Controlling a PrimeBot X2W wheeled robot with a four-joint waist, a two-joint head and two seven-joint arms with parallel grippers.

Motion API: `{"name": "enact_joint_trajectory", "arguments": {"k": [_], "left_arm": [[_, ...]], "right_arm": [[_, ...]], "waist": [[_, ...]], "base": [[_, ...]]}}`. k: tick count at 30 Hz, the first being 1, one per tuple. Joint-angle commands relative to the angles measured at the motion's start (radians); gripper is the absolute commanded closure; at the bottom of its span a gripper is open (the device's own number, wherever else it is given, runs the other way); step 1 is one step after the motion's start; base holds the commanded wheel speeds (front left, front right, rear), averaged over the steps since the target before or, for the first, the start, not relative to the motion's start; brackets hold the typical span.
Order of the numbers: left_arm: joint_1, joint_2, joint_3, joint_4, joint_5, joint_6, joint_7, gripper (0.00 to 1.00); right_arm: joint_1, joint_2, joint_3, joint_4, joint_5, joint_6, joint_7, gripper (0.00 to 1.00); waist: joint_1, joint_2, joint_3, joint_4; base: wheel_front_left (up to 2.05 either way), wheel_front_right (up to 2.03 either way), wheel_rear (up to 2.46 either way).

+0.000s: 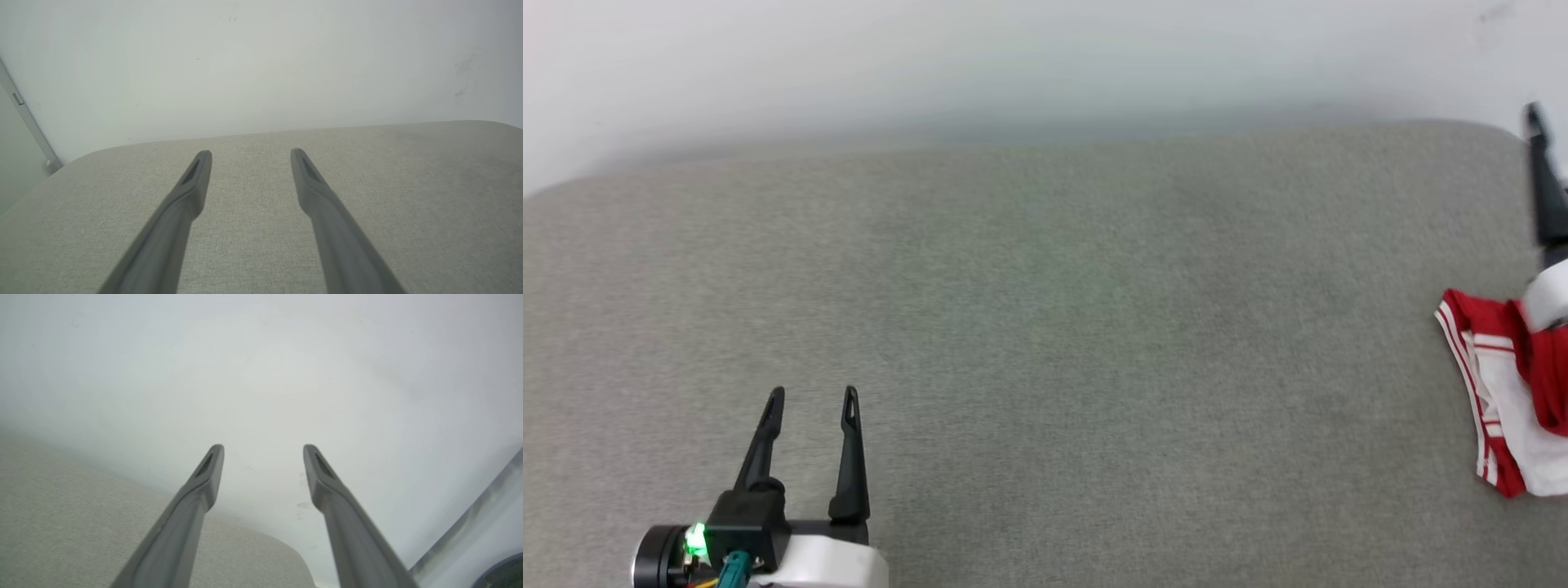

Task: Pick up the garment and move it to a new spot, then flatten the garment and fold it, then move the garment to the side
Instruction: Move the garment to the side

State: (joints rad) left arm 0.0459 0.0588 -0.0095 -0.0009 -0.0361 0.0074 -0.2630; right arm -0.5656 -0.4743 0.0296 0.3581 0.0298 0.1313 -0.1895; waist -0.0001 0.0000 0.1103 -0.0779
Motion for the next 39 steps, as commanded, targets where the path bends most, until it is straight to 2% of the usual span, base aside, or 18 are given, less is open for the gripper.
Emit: {"name": "enact_joint_trajectory", "arguments": {"k": [1,10,16,28,39], "left_arm": [[0.016,-0.001,-0.001,0.003,0.000,0.000,-0.002,0.00],[0.058,-0.005,-0.016,0.018,-0.003,0.006,-0.002,0.00],[0.070,-0.007,-0.029,0.026,-0.010,0.007,-0.002,0.00],[0.093,-0.008,-0.030,0.035,-0.027,-0.005,-0.002,0.00],[0.111,-0.009,-0.033,0.050,-0.036,-0.014,-0.002,0.00]], "right_arm": [[0.032,0.025,0.000,-0.017,-0.003,-0.001,-0.016,0.00],[0.258,0.228,0.014,-0.162,-0.012,-0.001,-0.072,0.00],[0.394,0.309,-0.015,-0.179,0.015,-0.001,-0.076,0.00],[0.629,0.405,-0.106,-0.291,0.047,-0.001,-0.075,0.00],[0.759,0.427,-0.144,-0.394,0.105,-0.001,-0.075,0.00]], "waist": [[0.0001,0.0000,-0.038,0.034],[0.0001,0.0000,-0.104,0.084],[0.0001,0.0000,-0.118,0.099],[0.0001,0.0000,-0.137,0.095],[0.0001,0.0000,-0.150,0.095]], "base": [[0.00,0.00,0.00],[0.00,0.00,0.00],[0.00,0.00,0.00],[0.00,0.00,0.00],[0.00,0.00,0.00]]}}
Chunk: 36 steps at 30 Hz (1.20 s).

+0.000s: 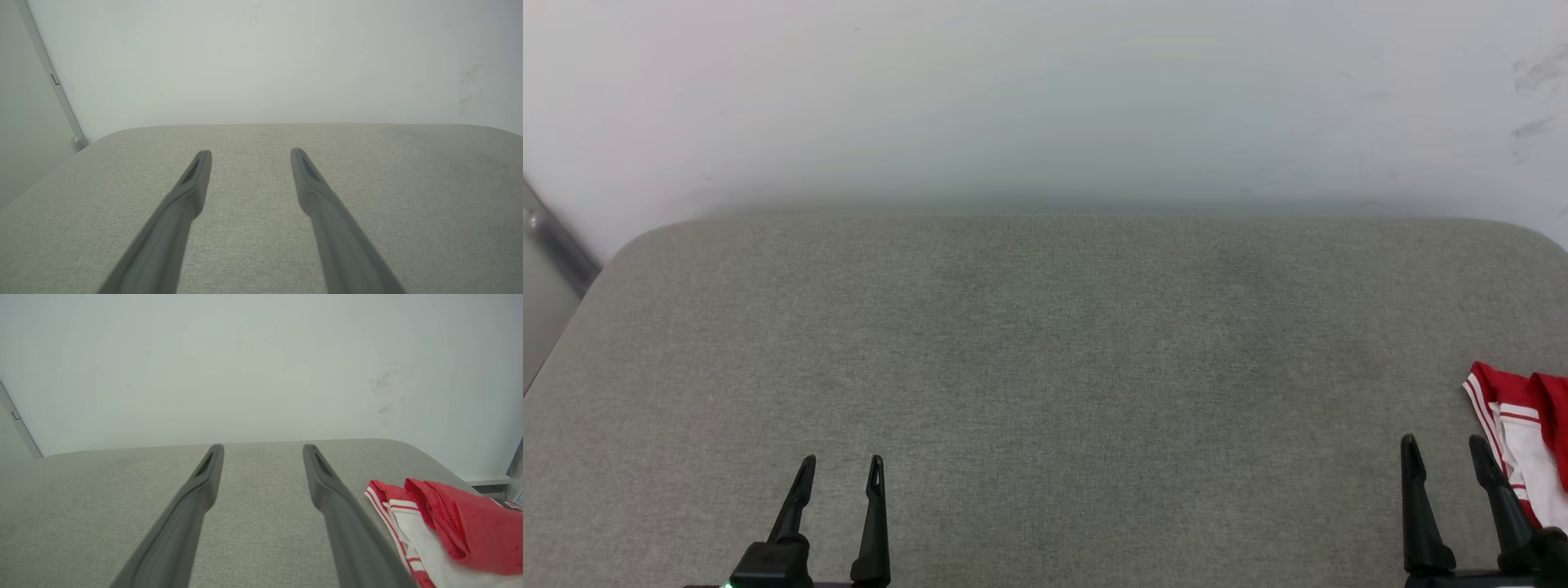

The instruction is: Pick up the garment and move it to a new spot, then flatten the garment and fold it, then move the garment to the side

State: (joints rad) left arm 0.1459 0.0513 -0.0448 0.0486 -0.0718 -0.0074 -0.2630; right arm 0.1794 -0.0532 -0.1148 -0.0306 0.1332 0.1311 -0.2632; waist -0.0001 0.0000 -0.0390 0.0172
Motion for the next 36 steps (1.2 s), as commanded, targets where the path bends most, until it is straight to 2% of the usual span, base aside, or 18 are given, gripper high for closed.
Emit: {"name": "enact_joint_trajectory", "arguments": {"k": [1,15,16,21,22,27,36], "left_arm": [[0.012,-0.002,0.003,0.001,-0.002,0.002,-0.002,0.00],[0.016,-0.002,-0.001,0.001,-0.019,0.006,-0.002,0.00],[0.013,0.000,-0.003,0.005,-0.021,0.002,0.000,1.00],[0.020,0.000,-0.007,0.044,-0.024,0.001,0.005,1.00],[0.010,0.001,-0.002,0.049,-0.090,-0.004,0.018,1.00],[-0.014,0.004,0.008,0.062,-0.216,-0.014,0.046,1.00],[-0.046,0.008,0.021,0.082,-0.388,-0.028,0.083,1.00]], "right_arm": [[0.021,0.006,-0.001,-0.010,0.009,-0.001,-0.001,0.00],[0.050,0.006,0.010,-0.032,0.032,-0.001,-0.001,0.00],[0.041,0.001,0.009,-0.023,0.027,0.000,0.000,1.00],[0.049,0.001,0.012,0.014,0.028,0.000,0.002,1.00],[0.038,-0.002,0.017,0.021,0.093,0.000,0.013,1.00],[0.008,-0.009,0.023,0.043,0.218,0.000,0.038,1.00],[-0.031,-0.016,0.032,0.073,0.387,0.000,0.072,1.00]], "waist": [[0.0001,0.0000,-0.001,-0.001],[0.0001,0.0000,-0.001,-0.003],[0.0001,0.0000,-0.002,-0.004],[0.0001,0.0000,-0.001,-0.004],[0.0001,0.0000,0.000,-0.004],[0.0001,0.0000,0.002,-0.005],[0.0001,0.0000,0.005,-0.006]], "base": [[0.00,0.00,0.00],[0.00,0.00,0.00],[0.00,0.00,0.00],[0.00,0.00,0.00],[0.00,0.00,0.00],[0.00,0.00,0.00],[0.00,0.00,0.00]]}}
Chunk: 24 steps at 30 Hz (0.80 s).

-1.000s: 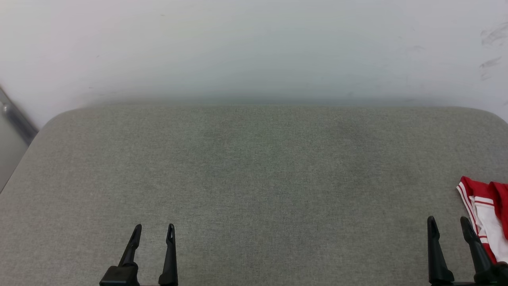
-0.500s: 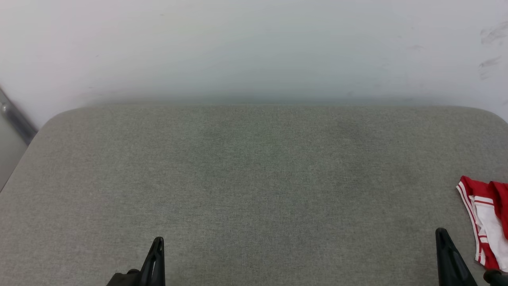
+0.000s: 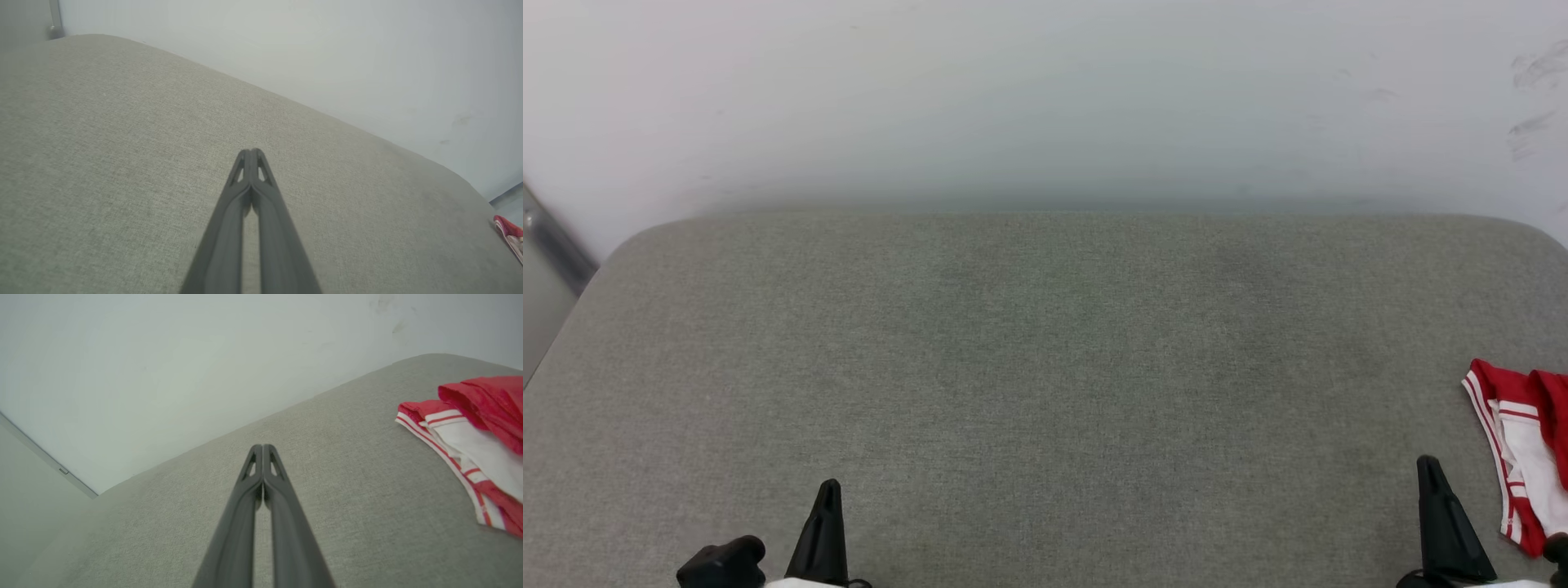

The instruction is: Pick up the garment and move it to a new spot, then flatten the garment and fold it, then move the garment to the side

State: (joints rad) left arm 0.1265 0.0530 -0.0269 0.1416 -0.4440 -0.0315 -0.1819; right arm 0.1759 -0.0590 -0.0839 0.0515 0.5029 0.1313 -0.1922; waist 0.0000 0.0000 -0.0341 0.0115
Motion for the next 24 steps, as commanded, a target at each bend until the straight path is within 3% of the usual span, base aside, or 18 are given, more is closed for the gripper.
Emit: {"name": "enact_joint_trajectory", "arguments": {"k": [1,24], "left_arm": [[-0.031,0.007,0.005,-0.010,-0.034,-0.006,0.006,1.00],[-0.095,0.011,0.039,0.023,-0.393,-0.035,0.089,1.00]], "right_arm": [[-0.031,-0.011,0.001,-0.007,0.035,0.000,0.005,1.00],[-0.111,-0.020,0.011,0.053,0.384,0.000,0.083,1.00]], "waist": [[0.0000,0.0000,0.000,0.000],[0.0000,0.0000,0.008,-0.003]], "base": [[0.00,0.00,0.00],[0.00,0.00,0.00]]}}
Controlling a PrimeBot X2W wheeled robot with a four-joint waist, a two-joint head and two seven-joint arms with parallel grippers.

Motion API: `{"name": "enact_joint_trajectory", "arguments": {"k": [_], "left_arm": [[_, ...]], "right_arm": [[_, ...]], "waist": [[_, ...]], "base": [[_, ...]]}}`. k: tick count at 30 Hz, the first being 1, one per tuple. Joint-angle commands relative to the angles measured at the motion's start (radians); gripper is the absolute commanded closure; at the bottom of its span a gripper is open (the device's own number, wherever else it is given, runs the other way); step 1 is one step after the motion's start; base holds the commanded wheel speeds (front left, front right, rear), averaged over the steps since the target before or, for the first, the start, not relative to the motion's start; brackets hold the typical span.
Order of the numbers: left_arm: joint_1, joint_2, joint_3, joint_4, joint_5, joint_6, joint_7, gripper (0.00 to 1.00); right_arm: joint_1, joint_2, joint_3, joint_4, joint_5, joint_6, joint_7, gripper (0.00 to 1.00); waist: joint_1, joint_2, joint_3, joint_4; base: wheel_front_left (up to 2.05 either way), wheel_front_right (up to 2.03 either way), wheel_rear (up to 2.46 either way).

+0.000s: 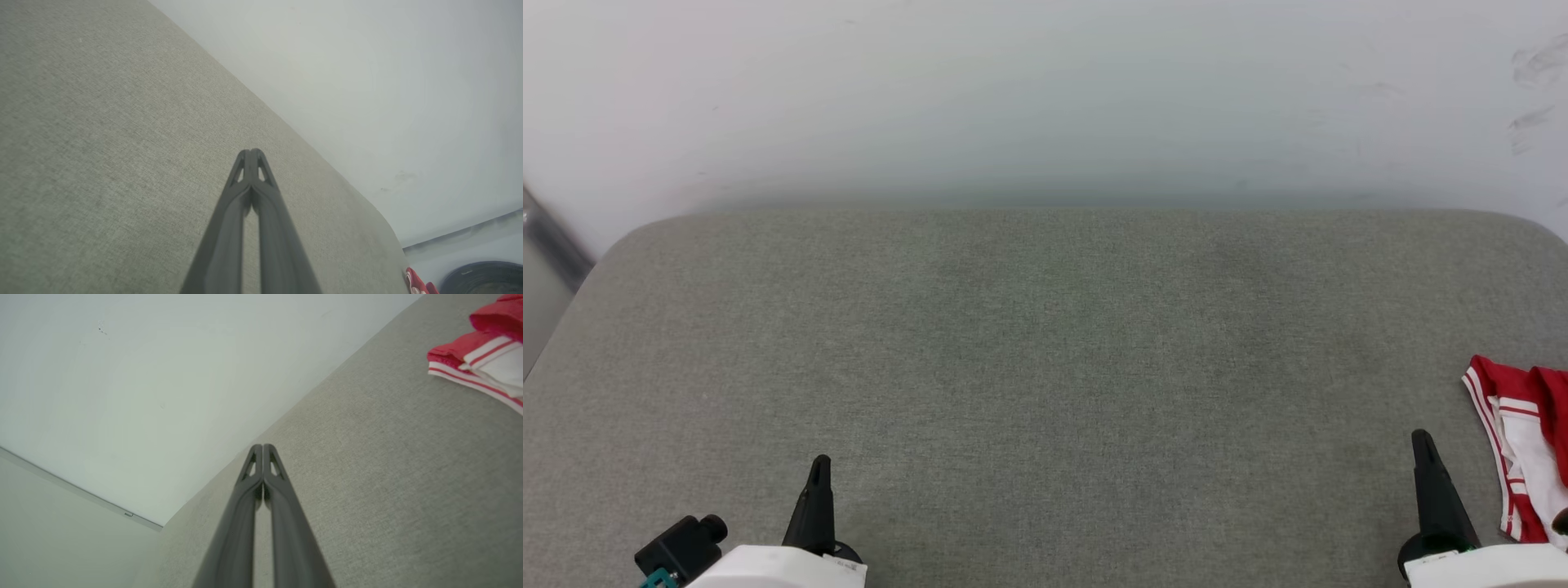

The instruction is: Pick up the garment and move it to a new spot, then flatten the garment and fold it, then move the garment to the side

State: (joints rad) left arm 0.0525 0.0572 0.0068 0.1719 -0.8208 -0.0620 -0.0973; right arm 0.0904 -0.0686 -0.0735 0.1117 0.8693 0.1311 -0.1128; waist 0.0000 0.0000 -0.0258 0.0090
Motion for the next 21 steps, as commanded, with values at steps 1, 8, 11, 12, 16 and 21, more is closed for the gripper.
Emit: {"name": "enact_joint_trajectory", "arguments": {"k": [1,8,11,12,16,21], "left_arm": [[-0.024,0.007,0.006,-0.006,-0.030,-0.006,0.008,1.00],[-0.040,0.008,0.016,0.003,-0.122,-0.014,0.030,1.00],[-0.049,0.008,0.020,0.006,-0.159,-0.018,0.039,1.00],[-0.052,0.008,0.021,0.008,-0.172,-0.019,0.042,1.00],[-0.058,0.008,0.026,0.013,-0.219,-0.022,0.053,1.00],[-0.071,0.008,0.032,0.018,-0.275,-0.028,0.068,1.00]], "right_arm": [[-0.029,-0.011,0.001,-0.005,0.031,0.000,0.007,1.00],[-0.050,-0.012,0.002,0.011,0.120,0.000,0.028,1.00],[-0.058,-0.012,0.002,0.018,0.155,0.000,0.037,1.00],[-0.061,-0.012,0.002,0.020,0.167,0.000,0.040,1.00],[-0.071,-0.012,0.002,0.028,0.213,0.000,0.051,1.00],[-0.086,-0.012,0.002,0.038,0.267,0.000,0.066,1.00]], "waist": [[0.0000,0.0000,0.000,0.000],[0.0000,0.0000,0.003,-0.001],[0.0000,0.0000,0.004,-0.001],[0.0000,0.0000,0.004,-0.001],[0.0000,0.0000,0.006,-0.002],[0.0000,0.0000,0.007,-0.002]], "base": [[0.00,0.00,0.00],[0.00,0.00,0.00],[0.00,0.00,0.00],[0.00,0.00,0.00],[0.00,0.00,0.00],[0.00,0.00,0.00]]}}
